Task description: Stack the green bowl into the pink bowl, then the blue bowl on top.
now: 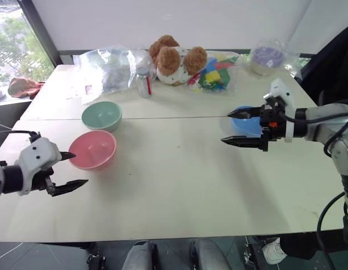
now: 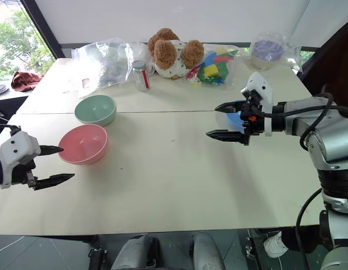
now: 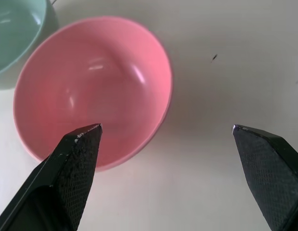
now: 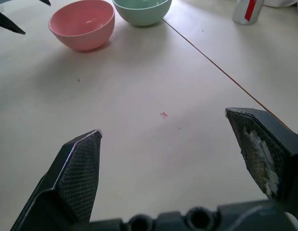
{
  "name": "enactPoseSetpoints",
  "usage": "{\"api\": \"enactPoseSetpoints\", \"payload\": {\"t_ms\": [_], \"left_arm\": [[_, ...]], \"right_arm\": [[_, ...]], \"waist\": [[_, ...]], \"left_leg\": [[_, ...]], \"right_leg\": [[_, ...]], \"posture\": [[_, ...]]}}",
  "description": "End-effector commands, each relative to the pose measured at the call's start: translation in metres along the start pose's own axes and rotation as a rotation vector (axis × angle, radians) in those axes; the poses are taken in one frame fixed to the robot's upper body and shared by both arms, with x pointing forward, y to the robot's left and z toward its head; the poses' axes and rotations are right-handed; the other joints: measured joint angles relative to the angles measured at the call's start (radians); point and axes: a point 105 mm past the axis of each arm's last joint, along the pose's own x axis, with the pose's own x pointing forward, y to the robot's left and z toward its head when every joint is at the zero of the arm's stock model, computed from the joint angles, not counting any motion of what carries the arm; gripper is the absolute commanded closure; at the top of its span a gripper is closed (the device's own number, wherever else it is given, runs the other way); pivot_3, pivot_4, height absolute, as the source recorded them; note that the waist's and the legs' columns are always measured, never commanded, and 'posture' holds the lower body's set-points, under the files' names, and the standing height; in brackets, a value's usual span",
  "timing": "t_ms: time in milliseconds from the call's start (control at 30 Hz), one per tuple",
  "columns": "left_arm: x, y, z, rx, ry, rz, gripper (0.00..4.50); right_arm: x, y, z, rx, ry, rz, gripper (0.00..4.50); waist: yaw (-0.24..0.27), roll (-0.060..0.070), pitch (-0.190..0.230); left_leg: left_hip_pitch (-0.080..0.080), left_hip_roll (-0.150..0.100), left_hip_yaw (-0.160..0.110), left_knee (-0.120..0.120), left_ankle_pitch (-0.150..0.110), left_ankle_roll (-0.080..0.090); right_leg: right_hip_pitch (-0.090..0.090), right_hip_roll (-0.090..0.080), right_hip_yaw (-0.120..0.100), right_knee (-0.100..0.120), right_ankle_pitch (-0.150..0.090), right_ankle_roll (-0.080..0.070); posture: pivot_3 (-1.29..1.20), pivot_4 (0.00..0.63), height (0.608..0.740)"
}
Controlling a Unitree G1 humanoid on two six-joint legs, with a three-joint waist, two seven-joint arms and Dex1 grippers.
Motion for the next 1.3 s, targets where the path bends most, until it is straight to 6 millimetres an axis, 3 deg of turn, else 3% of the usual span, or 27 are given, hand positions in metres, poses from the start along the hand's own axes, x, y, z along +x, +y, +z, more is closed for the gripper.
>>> {"api": "enactPoseSetpoints", "payload": {"t_ms": [33,167,267,367,467,500,633,733,833,900,1033,1267,1300], "left_arm": [[0.016,0.009,-0.006,0.063,0.015,0.018,0.05],[0.040,0.018,-0.006,0.090,-0.002,0.009,0.05],[0.052,0.016,-0.007,0.123,-0.003,-0.043,0.83],[0.056,0.013,-0.004,0.149,-0.015,-0.087,2.30],[0.056,0.006,0.010,0.184,-0.049,-0.172,4.10],[0.056,0.003,0.017,0.213,-0.058,-0.200,4.44],[0.061,-0.009,0.057,0.300,-0.156,-0.305,4.44],[0.077,-0.020,0.107,0.388,-0.292,-0.408,4.44],[0.097,-0.039,0.134,0.469,-0.348,-0.539,4.44],[0.107,-0.047,0.139,0.499,-0.354,-0.588,4.44],[0.145,-0.067,0.143,0.633,-0.321,-0.698,4.44],[0.171,-0.081,0.141,0.756,-0.285,-0.759,4.44],[0.173,-0.080,0.140,0.774,-0.276,-0.749,4.10]], "right_arm": [[-0.003,-0.001,0.014,-0.050,-0.024,-0.013,0.00],[-0.006,0.002,0.016,-0.052,-0.022,-0.013,0.00],[-0.010,0.004,0.015,-0.049,-0.012,-0.027,0.00],[-0.013,0.004,0.015,-0.044,-0.006,-0.042,0.00],[-0.015,0.004,0.014,-0.044,0.001,-0.052,0.00],[-0.016,0.004,0.014,-0.044,0.002,-0.056,0.00],[-0.018,0.003,0.014,-0.045,0.006,-0.072,0.00],[-0.022,0.003,0.013,-0.048,0.010,-0.091,0.00],[-0.026,0.005,0.012,-0.047,0.018,-0.112,0.00],[-0.027,0.005,0.011,-0.044,0.018,-0.120,0.00],[-0.035,0.011,0.009,-0.033,0.026,-0.152,0.00],[-0.041,0.018,0.005,-0.007,0.034,-0.192,0.00],[-0.041,0.019,0.005,-0.005,0.034,-0.194,0.00]], "waist": [[0.000,0.000,0.000],[0.000,0.000,0.000],[-0.003,0.000,0.000],[-0.009,0.000,0.000],[-0.006,0.000,0.000],[-0.005,0.000,0.000],[0.001,0.000,0.000],[0.008,0.000,0.000],[0.011,0.000,0.000],[0.003,0.000,0.000],[0.003,0.000,0.000],[0.000,0.000,0.000],[0.001,0.000,0.000]], "left_leg": [[0.000,0.000,0.000,0.000,0.000,0.000],[-0.001,0.000,0.000,0.000,0.000,0.000],[-0.001,0.000,0.000,-0.001,0.000,0.000],[-0.001,0.000,0.001,-0.001,0.000,0.001],[-0.001,0.000,0.001,-0.001,0.000,0.001],[-0.001,0.000,0.001,-0.001,0.000,0.001],[-0.001,0.000,0.001,0.001,0.000,0.001],[-0.002,-0.001,0.001,0.002,0.000,0.001],[-0.002,-0.002,0.001,0.005,-0.001,0.002],[-0.002,-0.002,0.001,0.005,-0.001,0.002],[-0.001,0.000,0.001,0.004,-0.001,0.002],[-0.001,0.001,0.001,0.005,-0.001,0.002],[-0.001,0.001,0.001,0.005,-0.001,0.002]], "right_leg": [[0.000,0.000,0.000,0.000,0.000,0.000],[0.000,-0.001,-0.002,0.000,0.000,0.000],[-0.001,-0.001,-0.002,0.000,0.000,0.000],[-0.002,-0.001,-0.003,0.000,0.000,0.000],[-0.002,-0.001,-0.003,0.000,0.000,0.000],[-0.002,-0.001,-0.003,0.000,0.000,0.000],[-0.001,-0.001,-0.003,0.000,0.000,0.000],[0.000,-0.001,-0.004,0.000,0.000,0.001],[0.001,0.000,-0.004,0.001,0.001,0.001],[0.001,0.001,-0.004,0.001,0.001,0.001],[0.000,0.007,-0.002,0.001,0.001,0.001],[0.000,0.009,0.000,0.002,0.001,0.001],[0.000,0.009,0.000,0.002,0.001,0.001]], "posture": [[0.00,0.150,0.740],[0.00,0.150,0.740],[0.00,0.150,0.740],[0.00,0.150,0.740],[0.00,0.150,0.740],[0.00,0.150,0.740],[0.00,0.150,0.740],[0.00,0.150,0.740],[0.00,0.150,0.740],[0.00,0.150,0.740],[0.00,0.150,0.740],[0.00,0.150,0.740],[0.00,0.150,0.740]]}}
